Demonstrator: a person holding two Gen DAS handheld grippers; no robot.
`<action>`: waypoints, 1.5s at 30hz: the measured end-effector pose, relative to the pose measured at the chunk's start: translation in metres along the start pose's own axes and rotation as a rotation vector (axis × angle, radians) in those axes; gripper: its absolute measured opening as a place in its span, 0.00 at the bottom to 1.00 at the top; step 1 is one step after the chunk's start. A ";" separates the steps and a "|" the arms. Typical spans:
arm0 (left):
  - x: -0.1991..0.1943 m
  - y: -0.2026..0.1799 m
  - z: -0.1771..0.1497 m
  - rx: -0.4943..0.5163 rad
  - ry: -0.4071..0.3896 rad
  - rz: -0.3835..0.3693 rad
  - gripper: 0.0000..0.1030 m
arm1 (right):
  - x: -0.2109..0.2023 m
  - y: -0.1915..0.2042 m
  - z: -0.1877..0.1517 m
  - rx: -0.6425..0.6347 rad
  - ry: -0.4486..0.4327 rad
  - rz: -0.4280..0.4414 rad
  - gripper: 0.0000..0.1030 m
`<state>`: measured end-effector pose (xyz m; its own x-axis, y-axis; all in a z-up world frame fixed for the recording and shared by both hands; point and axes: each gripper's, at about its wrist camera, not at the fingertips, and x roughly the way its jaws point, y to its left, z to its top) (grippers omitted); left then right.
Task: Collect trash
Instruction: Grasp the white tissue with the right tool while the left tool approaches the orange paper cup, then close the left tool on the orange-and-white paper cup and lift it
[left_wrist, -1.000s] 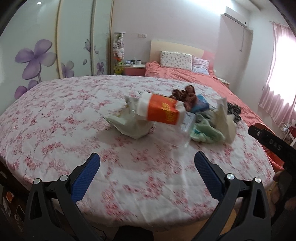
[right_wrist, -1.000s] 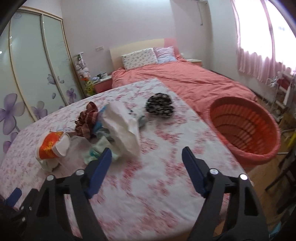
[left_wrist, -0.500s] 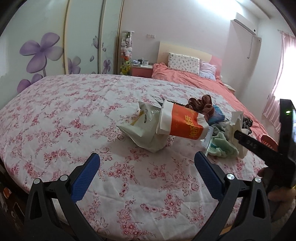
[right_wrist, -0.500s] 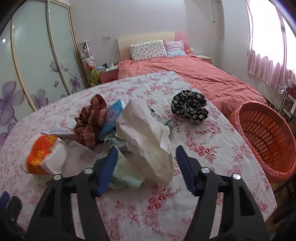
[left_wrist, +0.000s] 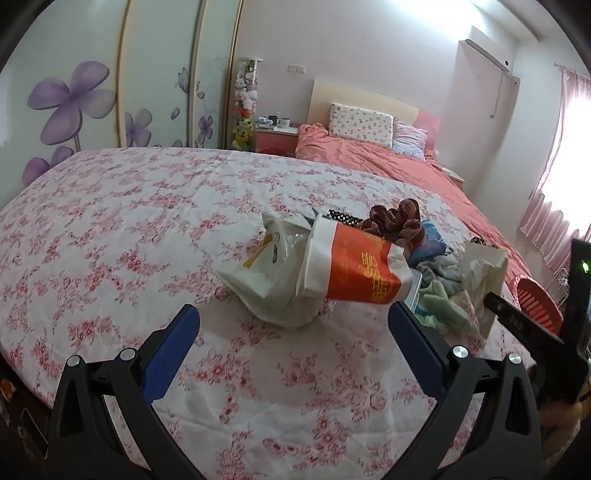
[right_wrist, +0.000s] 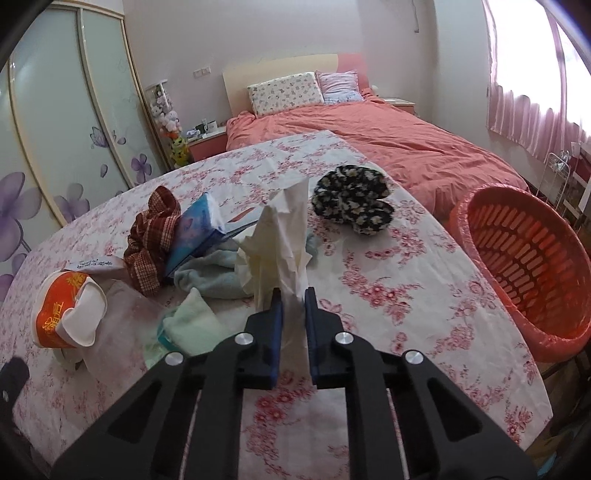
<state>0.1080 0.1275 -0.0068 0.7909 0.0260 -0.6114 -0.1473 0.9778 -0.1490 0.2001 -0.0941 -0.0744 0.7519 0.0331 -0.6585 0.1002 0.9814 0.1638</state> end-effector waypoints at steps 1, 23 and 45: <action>0.001 -0.001 0.003 0.000 0.001 -0.002 0.98 | -0.003 -0.002 -0.001 0.000 -0.006 -0.003 0.12; 0.041 0.001 0.036 0.008 0.070 -0.082 0.72 | -0.025 -0.016 -0.004 -0.015 -0.030 -0.018 0.12; 0.020 -0.028 0.034 0.033 0.069 -0.257 0.03 | -0.053 -0.023 -0.010 -0.036 -0.071 -0.046 0.12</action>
<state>0.1484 0.1075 0.0114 0.7572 -0.2372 -0.6086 0.0738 0.9568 -0.2811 0.1511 -0.1165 -0.0506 0.7916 -0.0248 -0.6106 0.1135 0.9878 0.1069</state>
